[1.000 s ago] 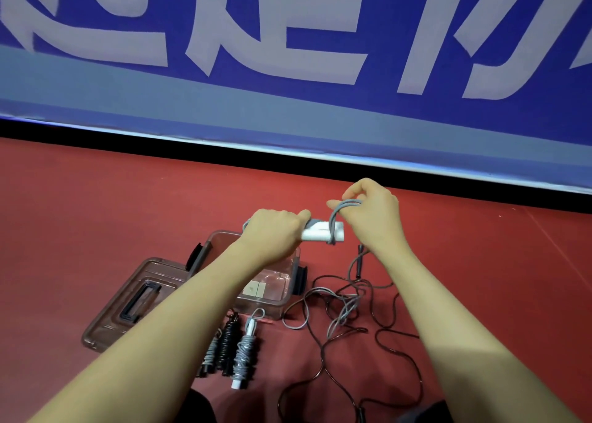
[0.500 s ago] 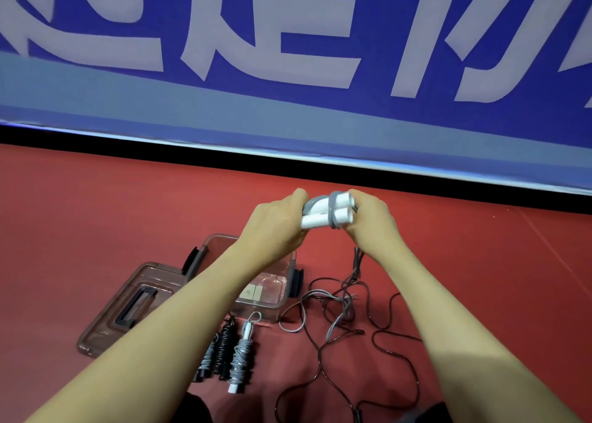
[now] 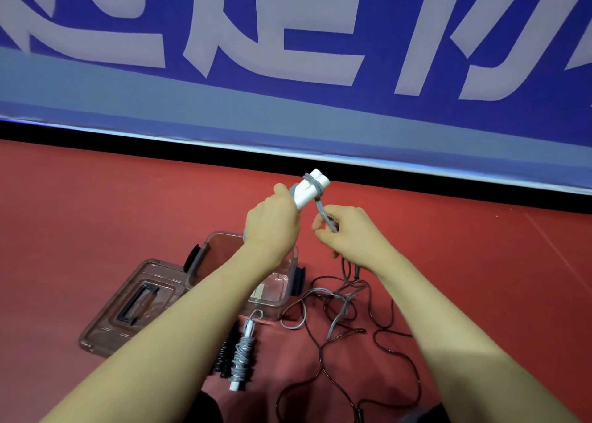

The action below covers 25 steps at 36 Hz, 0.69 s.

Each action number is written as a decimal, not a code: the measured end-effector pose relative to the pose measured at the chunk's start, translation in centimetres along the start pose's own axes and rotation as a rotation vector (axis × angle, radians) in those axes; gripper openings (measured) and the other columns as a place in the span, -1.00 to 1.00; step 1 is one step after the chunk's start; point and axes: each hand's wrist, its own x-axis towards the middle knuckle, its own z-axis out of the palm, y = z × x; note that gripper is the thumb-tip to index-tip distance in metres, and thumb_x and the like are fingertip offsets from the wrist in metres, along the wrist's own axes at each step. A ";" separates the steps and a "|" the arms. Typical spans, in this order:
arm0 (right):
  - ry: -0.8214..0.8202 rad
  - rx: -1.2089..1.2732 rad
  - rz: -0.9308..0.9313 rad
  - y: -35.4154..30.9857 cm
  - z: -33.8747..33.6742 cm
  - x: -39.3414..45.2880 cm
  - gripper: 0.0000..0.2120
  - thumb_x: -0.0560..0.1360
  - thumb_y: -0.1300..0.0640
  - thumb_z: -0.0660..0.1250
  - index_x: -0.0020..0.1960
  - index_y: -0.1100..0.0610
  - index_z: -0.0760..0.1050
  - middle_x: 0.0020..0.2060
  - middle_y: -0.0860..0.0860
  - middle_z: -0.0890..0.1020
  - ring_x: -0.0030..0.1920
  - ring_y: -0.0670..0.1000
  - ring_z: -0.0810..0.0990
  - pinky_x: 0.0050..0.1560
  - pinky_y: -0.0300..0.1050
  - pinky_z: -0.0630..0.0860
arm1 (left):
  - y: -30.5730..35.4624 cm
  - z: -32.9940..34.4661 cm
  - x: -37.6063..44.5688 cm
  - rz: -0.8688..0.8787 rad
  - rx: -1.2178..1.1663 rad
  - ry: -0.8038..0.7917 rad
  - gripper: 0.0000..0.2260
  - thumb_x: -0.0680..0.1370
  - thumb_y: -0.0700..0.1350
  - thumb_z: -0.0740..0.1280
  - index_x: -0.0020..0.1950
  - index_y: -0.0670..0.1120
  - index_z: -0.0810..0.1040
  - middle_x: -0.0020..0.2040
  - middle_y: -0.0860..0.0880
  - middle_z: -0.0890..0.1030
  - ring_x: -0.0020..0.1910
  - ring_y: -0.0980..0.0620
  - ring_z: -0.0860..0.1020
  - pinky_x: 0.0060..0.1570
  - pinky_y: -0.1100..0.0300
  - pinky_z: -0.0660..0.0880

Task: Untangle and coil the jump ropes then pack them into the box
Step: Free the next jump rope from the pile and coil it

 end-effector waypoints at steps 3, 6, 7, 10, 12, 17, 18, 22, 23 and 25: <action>0.026 -0.167 -0.085 0.3 -0.2 0.0 -0.88 0.42 0.26 0.24 -0.18 0.15 0.55 -0.40 0.05 0.55 -0.33 0.17 0.52 -0.30 0.01 0.51 | -0.1 0.2 -0.1 0.001 0.074 -0.042 -0.89 0.60 -0.20 0.17 0.10 -0.20 0.32 -0.02 -0.17 0.59 -0.21 -0.17 0.46 -0.30 0.08 0.26; 0.145 -0.519 -0.235 0.2 -0.6 -0.2 -0.81 0.47 0.18 0.16 -0.24 0.17 0.50 -0.37 0.06 0.50 -0.32 0.18 0.45 -0.46 -0.17 0.15 | -0.4 0.3 -0.1 0.026 0.164 -0.079 -0.90 0.60 -0.21 0.15 0.10 -0.18 0.34 -0.01 -0.16 0.59 -0.19 -0.17 0.48 -0.29 0.09 0.27; 0.243 -0.593 -0.315 0.2 -0.6 -0.2 -0.77 0.46 0.15 0.14 -0.25 0.15 0.54 -0.40 0.04 0.49 -0.39 0.16 0.47 -0.48 -0.24 0.06 | -0.5 0.3 -0.1 0.038 0.191 -0.090 -0.89 0.60 -0.21 0.15 0.11 -0.18 0.35 0.00 -0.16 0.59 -0.18 -0.17 0.49 -0.28 0.09 0.27; 0.448 -0.586 -0.485 0.0 -0.4 -0.5 -0.72 0.42 0.15 0.14 -0.21 0.10 0.64 -0.42 0.02 0.49 -0.57 0.11 0.43 -0.61 -0.28 0.20 | -0.9 0.3 0.0 0.094 0.243 -0.127 -0.86 0.58 -0.24 0.13 0.14 -0.18 0.36 0.02 -0.15 0.58 -0.13 -0.18 0.53 -0.26 0.10 0.29; 0.480 -0.491 -0.460 -0.2 0.0 -0.6 -0.76 0.43 0.18 0.17 -0.11 0.13 0.62 -0.35 0.04 0.52 -0.52 0.14 0.47 -0.60 -0.15 0.39 | -1.0 0.3 0.0 0.139 0.277 -0.160 -0.83 0.58 -0.23 0.13 0.16 -0.17 0.37 0.02 -0.14 0.58 -0.12 -0.19 0.54 -0.26 0.11 0.29; 0.421 0.002 -0.058 -0.5 -0.1 0.2 -0.81 0.44 0.25 0.38 -0.13 0.07 0.37 -0.47 -0.05 0.42 -0.44 0.04 0.39 -0.38 0.10 0.48 | -1.4 0.2 0.1 0.330 0.390 -0.204 -0.79 0.58 -0.20 0.12 0.21 -0.10 0.37 0.02 -0.11 0.58 -0.14 -0.17 0.53 -0.26 0.11 0.28; 0.409 0.005 -0.020 -0.4 -0.1 0.4 -0.75 0.41 0.22 0.42 -0.17 0.04 0.33 -0.49 -0.05 0.40 -0.44 0.04 0.37 -0.36 0.09 0.46 | -1.5 0.3 0.1 0.384 0.417 -0.209 -0.79 0.59 -0.19 0.12 0.21 -0.08 0.37 0.02 -0.11 0.58 -0.10 -0.17 0.55 -0.26 0.11 0.28; 0.351 0.004 0.085 -0.2 -0.2 0.8 -0.64 0.34 0.12 0.51 -0.23 0.00 0.27 -0.45 -0.06 0.41 -0.37 0.05 0.39 -0.24 0.06 0.47 | -2.1 0.7 0.0 0.569 0.471 -0.201 -0.84 0.60 -0.14 0.10 0.15 -0.04 0.38 -0.05 -0.05 0.59 -0.11 -0.16 0.57 -0.30 0.13 0.25; 0.345 -0.005 0.107 0.0 -0.3 0.9 -0.61 0.33 0.10 0.52 -0.24 -0.01 0.27 -0.44 -0.07 0.40 -0.36 0.03 0.38 -0.21 0.06 0.47 | -2.3 0.8 0.0 0.616 0.454 -0.171 -0.85 0.59 -0.14 0.10 0.12 -0.04 0.39 -0.09 -0.04 0.59 -0.15 -0.15 0.58 -0.32 0.13 0.25; 0.327 -0.020 0.131 0.2 -0.7 1.0 -0.60 0.31 0.07 0.55 -0.24 -0.01 0.27 -0.40 -0.10 0.38 -0.34 0.01 0.36 -0.16 0.06 0.48 | -2.5 1.1 0.2 0.750 0.346 -0.034 -0.84 0.52 -0.15 0.10 -0.03 -0.07 0.47 -0.29 -0.03 0.56 -0.37 -0.12 0.56 -0.43 0.19 0.24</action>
